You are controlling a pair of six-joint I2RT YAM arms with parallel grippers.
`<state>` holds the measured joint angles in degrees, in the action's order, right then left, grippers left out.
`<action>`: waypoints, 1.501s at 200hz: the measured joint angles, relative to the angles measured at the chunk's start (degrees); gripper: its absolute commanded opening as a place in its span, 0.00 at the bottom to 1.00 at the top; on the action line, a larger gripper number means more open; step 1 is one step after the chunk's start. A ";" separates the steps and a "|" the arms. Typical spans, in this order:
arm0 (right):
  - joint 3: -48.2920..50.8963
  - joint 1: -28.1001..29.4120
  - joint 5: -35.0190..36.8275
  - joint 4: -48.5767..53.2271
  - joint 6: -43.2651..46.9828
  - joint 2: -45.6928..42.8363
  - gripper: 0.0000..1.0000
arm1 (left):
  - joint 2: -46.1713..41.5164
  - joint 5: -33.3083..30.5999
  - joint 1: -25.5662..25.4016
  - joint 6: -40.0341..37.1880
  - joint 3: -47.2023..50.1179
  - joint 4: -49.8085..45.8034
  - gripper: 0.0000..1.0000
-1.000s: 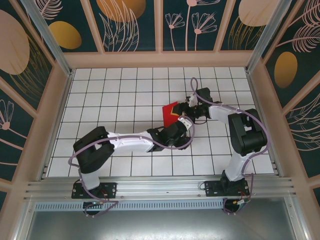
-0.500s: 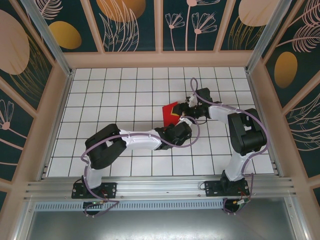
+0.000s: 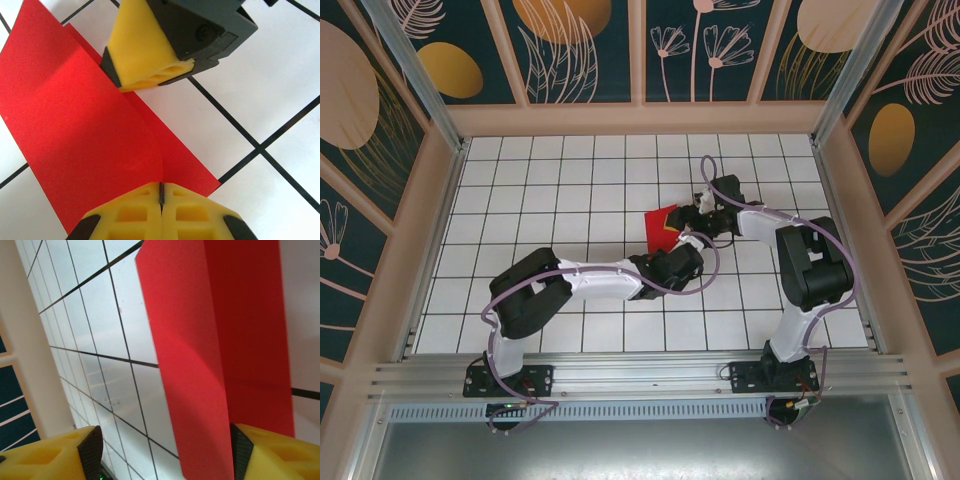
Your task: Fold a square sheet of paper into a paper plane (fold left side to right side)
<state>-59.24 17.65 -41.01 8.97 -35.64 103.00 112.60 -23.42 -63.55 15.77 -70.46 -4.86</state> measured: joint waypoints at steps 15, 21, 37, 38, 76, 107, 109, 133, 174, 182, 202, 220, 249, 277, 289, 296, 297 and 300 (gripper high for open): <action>0.00 -0.17 1.97 0.04 0.68 -1.03 0.74 | -0.66 0.63 0.22 0.87 0.31 0.17 0.00; 0.02 -0.33 2.78 -0.02 0.83 -1.88 0.75 | -1.14 1.18 0.37 1.38 0.61 0.35 0.00; 0.24 -0.94 4.72 -0.26 1.16 -5.07 0.81 | -2.64 3.69 1.18 2.86 1.70 1.03 0.00; 0.26 -0.98 4.85 -0.31 1.14 -5.27 0.81 | -2.71 3.85 1.25 2.99 1.77 1.07 0.00; 5.18 -3.26 8.98 -4.76 1.25 -16.96 0.85 | -6.60 13.16 6.19 7.48 5.86 4.48 0.00; 11.02 -3.85 11.43 -6.60 1.79 -23.15 0.72 | -8.17 21.14 10.25 10.97 8.33 7.19 0.00; 11.52 -3.85 11.52 -6.71 1.55 -23.39 0.70 | -8.22 21.59 10.47 11.17 8.48 7.39 0.00; 16.94 -3.48 12.61 -7.08 1.57 -25.31 0.46 | -9.01 25.20 12.41 13.25 10.38 9.05 0.00; 21.55 1.95 14.64 -7.45 -0.22 -23.65 0.10 | -10.47 27.45 14.14 14.78 13.20 9.33 0.00; 21.84 3.17 14.71 -7.78 -0.90 -22.75 0.07 | -10.69 27.50 14.19 14.80 13.40 9.33 0.00; 22.16 5.49 15.30 -8.90 -1.79 -19.80 0.01 | -11.54 27.47 14.34 14.78 13.75 9.33 0.00; 22.14 6.73 15.72 -9.22 -2.38 -17.16 0.00 | -12.07 27.47 14.40 14.78 13.79 9.31 0.00; 21.81 7.56 15.96 -8.98 -2.47 -13.90 0.00 | -12.15 27.43 14.56 14.80 13.79 9.20 0.00; 21.00 7.58 16.11 -8.22 -2.45 -11.34 0.00 | -12.15 26.75 14.60 14.75 13.75 8.37 0.00; 20.70 7.58 15.96 -8.00 -2.43 -10.56 0.00 | -11.91 25.88 14.60 14.73 13.40 7.15 0.00; 20.35 7.58 16.06 -7.76 -2.40 -10.43 0.00 | -11.65 25.55 14.67 14.73 13.07 6.51 0.00; 20.28 7.58 16.09 -7.65 -2.40 -10.40 0.00 | -11.58 25.46 14.69 14.73 12.98 6.34 0.00; 20.13 7.61 16.09 -7.54 -2.36 -10.27 0.00 | -11.43 25.33 14.71 14.73 12.81 6.10 0.00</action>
<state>-39.11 25.26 -24.93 1.43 -38.00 92.73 101.16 1.91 -48.84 30.50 -57.65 1.23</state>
